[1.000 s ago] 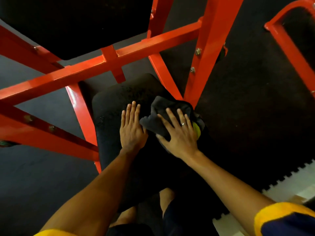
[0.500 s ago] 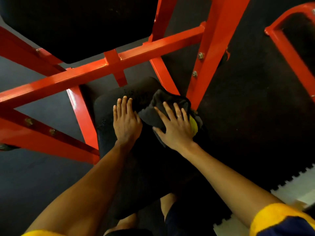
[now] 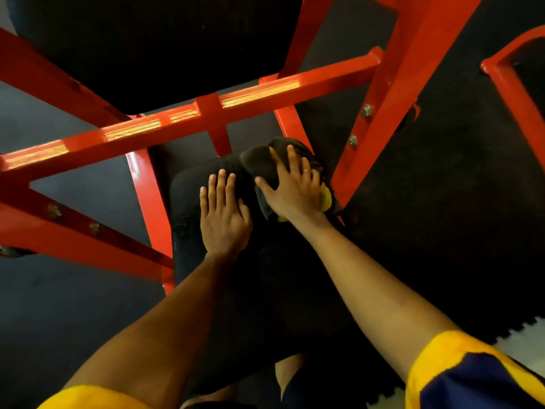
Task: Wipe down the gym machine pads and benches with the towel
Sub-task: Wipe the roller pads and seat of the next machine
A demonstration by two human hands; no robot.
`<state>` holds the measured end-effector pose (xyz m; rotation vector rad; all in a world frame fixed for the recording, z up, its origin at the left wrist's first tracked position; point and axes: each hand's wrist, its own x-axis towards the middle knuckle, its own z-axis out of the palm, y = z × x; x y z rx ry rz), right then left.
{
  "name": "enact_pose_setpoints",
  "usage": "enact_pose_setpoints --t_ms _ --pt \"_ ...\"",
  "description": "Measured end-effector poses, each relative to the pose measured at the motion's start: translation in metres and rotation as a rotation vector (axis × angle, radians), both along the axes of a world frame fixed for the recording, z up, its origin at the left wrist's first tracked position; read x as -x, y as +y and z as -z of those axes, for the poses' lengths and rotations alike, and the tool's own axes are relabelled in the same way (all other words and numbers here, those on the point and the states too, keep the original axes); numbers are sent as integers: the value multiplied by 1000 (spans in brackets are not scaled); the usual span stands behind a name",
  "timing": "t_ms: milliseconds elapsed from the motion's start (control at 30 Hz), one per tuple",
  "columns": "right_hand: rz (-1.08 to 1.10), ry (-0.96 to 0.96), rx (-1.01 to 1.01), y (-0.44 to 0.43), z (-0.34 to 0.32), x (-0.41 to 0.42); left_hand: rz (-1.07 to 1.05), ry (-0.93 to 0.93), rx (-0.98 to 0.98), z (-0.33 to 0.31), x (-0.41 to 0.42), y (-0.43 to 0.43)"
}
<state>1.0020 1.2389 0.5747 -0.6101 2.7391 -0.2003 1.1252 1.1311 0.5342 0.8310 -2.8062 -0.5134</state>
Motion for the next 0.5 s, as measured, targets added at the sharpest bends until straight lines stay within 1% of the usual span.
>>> enact_pose_setpoints --t_ms 100,167,200,233,300,367,400,433,500 --pt "-255 189 96 44 0 -25 7 3 -1 0 -1 -1" --pt "-377 166 135 71 1 -22 11 -5 -4 -1 0 -1" --pt "-374 121 141 76 2 -15 6 -7 -9 -1 1 -2" --pt "-323 67 142 76 2 -5 2 -3 -12 -1 1 -2" --pt "-120 -90 157 58 -2 19 -2 9 -11 0 2 -2" --pt "87 -246 170 19 -3 46 -5 16 -3 2 3 -3" --pt "127 -270 145 -2 -3 56 -6 15 -5 3 4 -4" --pt "112 -254 99 -22 -2 60 -9 12 -8 3 4 -5" --pt "11 -167 -10 -49 1 53 -10 0 -12 3 4 -5"
